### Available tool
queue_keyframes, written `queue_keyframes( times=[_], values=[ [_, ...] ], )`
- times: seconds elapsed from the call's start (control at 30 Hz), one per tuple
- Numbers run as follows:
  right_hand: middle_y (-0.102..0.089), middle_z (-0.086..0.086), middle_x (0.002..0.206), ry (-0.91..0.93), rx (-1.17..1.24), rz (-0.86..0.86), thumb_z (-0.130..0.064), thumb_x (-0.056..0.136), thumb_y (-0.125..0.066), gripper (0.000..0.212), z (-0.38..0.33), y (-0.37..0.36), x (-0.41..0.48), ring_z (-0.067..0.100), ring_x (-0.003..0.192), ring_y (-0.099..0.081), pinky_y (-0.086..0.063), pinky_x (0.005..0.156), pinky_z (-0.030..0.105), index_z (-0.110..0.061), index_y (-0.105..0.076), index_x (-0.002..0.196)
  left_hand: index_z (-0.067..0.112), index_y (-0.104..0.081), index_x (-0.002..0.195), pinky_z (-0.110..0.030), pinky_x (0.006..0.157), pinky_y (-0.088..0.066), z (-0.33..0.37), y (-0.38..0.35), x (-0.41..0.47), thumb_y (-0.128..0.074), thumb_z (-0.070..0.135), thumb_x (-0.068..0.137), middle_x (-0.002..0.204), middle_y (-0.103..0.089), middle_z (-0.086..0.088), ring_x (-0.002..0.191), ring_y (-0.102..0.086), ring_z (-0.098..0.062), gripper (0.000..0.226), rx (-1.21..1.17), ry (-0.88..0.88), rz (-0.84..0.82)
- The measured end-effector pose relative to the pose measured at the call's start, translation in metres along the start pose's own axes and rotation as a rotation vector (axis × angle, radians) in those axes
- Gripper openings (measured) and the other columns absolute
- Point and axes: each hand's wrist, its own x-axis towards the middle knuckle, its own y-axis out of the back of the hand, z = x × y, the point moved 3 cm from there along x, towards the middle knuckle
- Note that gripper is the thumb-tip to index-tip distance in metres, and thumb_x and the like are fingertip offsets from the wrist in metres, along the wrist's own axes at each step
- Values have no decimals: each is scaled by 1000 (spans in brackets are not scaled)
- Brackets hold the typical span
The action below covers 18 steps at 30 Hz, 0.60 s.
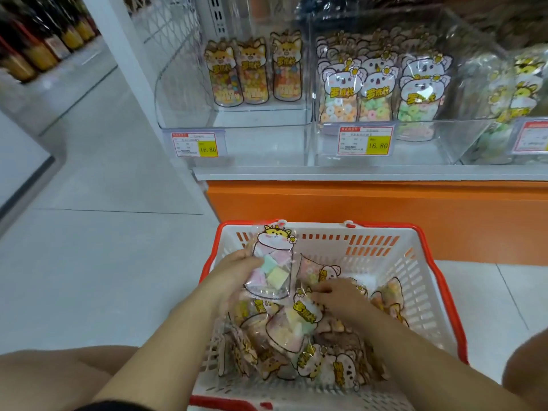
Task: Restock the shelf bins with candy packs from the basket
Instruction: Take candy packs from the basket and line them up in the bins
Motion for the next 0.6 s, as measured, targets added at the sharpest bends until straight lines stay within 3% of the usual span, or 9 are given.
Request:
queue_keyframes(
  times=[0.07, 0.13, 0.2, 0.27, 0.37, 0.43, 0.47, 0.53, 0.6],
  values=[
    [-68, 9, 87, 69, 21, 181, -24, 98, -59, 20, -12, 45, -11, 22, 77, -63, -54, 72, 37, -8, -68, 92, 24, -59, 134, -56, 111, -40, 14, -18, -4, -77, 37, 85, 138, -52, 12, 136, -44, -17, 53, -90, -29, -45],
    [-71, -1, 89, 140, 109, 332, -22, 98, -59, 11, -19, 89, -30, 20, 85, -67, -59, 81, 42, -22, -69, 93, 22, -59, 134, -55, 111, -41, 24, -37, -4, -76, 39, 86, 138, -58, 7, 132, -51, -19, 53, -138, -52, -101],
    [-72, -5, 84, 237, 134, 398, -23, 97, -60, 14, -25, 128, -53, 20, 84, -68, -58, 81, 42, -28, -70, 89, 11, -63, 125, -52, 102, -50, 36, -59, -7, -66, 27, 95, 107, -75, -6, 101, -70, -19, 34, -192, -82, -162],
    [-72, -1, 83, 297, 190, 381, -25, 98, -61, 15, -31, 159, -79, 18, 79, -67, -57, 76, 33, -22, -72, 87, 9, -62, 125, -44, 81, -58, 49, -81, -13, -57, 16, 100, 71, -67, -6, 65, -67, -13, 26, -236, -110, -239],
    [-66, 7, 81, 369, 354, 269, -19, 98, -58, 19, -42, 190, -115, 15, 73, -59, -47, 72, 27, -8, -68, 86, 19, -59, 126, -32, 56, -59, 75, -111, -26, -53, 11, 101, 73, -69, -3, 53, -62, -12, 27, -301, -159, -359],
    [-66, 11, 85, 391, 470, 241, -18, 98, -58, 17, -50, 205, -127, 22, 80, -57, -44, 78, 36, -7, -67, 88, 20, -59, 124, -28, 52, -54, 93, -127, -41, -49, 12, 103, 76, -72, -5, 58, -65, -16, 25, -299, -186, -389],
    [-65, 12, 87, 401, 516, 243, -17, 98, -58, 15, -54, 212, -132, 23, 81, -57, -44, 79, 37, -7, -65, 89, 20, -60, 124, -28, 57, -51, 101, -135, -48, -48, 12, 104, 84, -73, -7, 66, -65, -20, 24, -289, -193, -409],
    [-65, 7, 82, 417, 561, 253, -15, 99, -57, 15, -65, 223, -139, 16, 74, -59, -49, 69, 27, -10, -64, 87, 17, -64, 125, -32, 73, -48, 117, -149, -60, -48, 17, 105, 108, -73, -12, 88, -66, -25, 26, -248, -214, -463],
    [-67, -1, 76, 431, 574, 257, -15, 99, -56, 15, -77, 235, -147, 8, 67, -61, -50, 59, 20, -13, -65, 87, 18, -66, 131, -41, 96, -47, 135, -162, -74, -43, 37, 106, 129, -67, -12, 113, -65, -26, 38, -186, -221, -550]
  ],
)
